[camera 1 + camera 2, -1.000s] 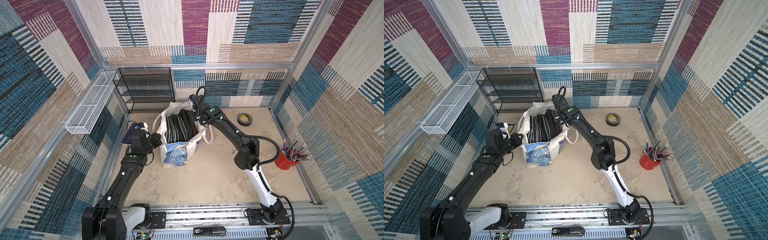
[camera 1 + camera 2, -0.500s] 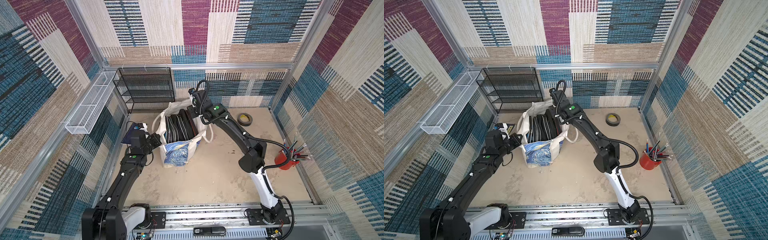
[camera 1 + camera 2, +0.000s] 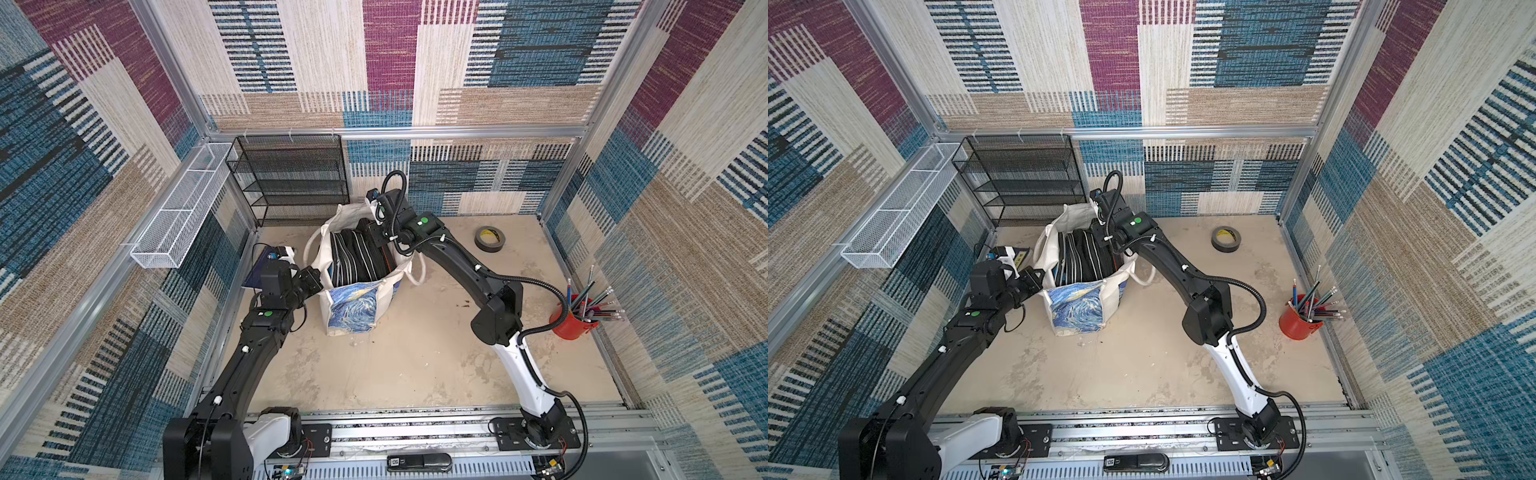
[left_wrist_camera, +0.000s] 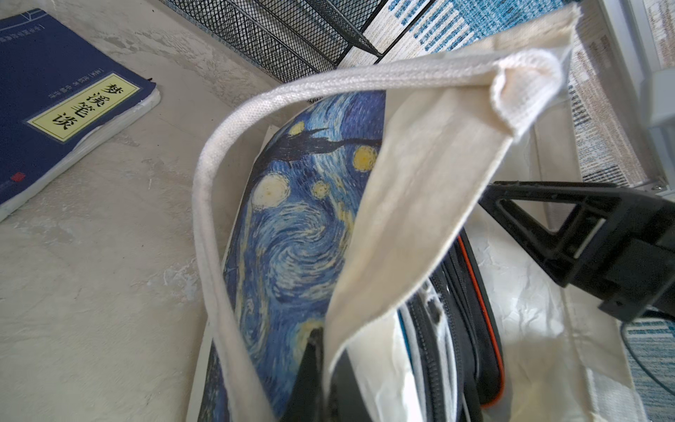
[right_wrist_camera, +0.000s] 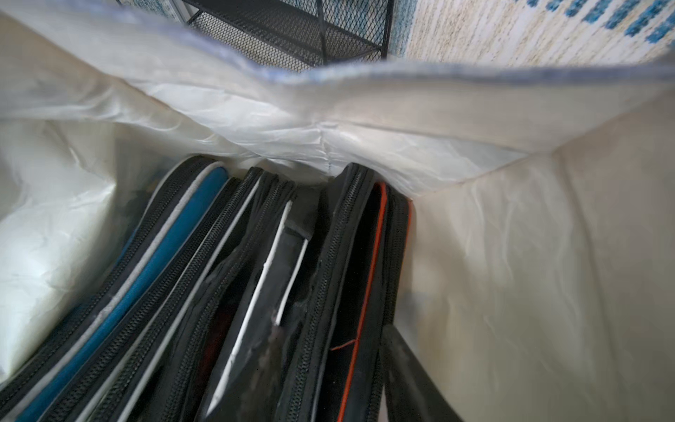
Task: Remove the ping pong set from the canvas bag
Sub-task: Pick up the ping pong set from the canvas bag.
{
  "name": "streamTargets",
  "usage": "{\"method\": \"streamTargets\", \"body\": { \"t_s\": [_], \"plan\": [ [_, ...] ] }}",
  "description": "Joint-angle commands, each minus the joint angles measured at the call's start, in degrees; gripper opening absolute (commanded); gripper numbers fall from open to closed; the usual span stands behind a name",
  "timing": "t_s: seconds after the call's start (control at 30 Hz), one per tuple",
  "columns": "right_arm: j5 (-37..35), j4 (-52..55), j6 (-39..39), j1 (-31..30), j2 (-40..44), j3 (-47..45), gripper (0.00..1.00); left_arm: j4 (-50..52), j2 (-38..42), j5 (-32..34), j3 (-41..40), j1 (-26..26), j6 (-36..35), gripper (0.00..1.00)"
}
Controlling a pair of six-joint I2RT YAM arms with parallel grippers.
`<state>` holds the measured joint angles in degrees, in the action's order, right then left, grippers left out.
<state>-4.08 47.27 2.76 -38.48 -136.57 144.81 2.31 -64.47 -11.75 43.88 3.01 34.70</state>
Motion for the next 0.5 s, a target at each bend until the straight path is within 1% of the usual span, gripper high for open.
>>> {"method": "streamTargets", "body": {
  "t_s": [0.0,0.17,0.47],
  "plan": [
    [0.6,-1.6,0.6,1.0,-0.6,0.3,0.47,4.0,0.2,1.0,-0.4,0.0,-0.2,0.0],
    [1.0,-2.0,0.4,2.1,-1.4,0.0,0.47,4.0,0.2,1.0,-0.1,0.0,-0.2,0.0],
    [2.6,-2.4,0.5,2.2,-2.1,-0.1,0.46,4.0,0.1,1.2,-0.2,0.0,-0.3,0.0]
  ]
}}
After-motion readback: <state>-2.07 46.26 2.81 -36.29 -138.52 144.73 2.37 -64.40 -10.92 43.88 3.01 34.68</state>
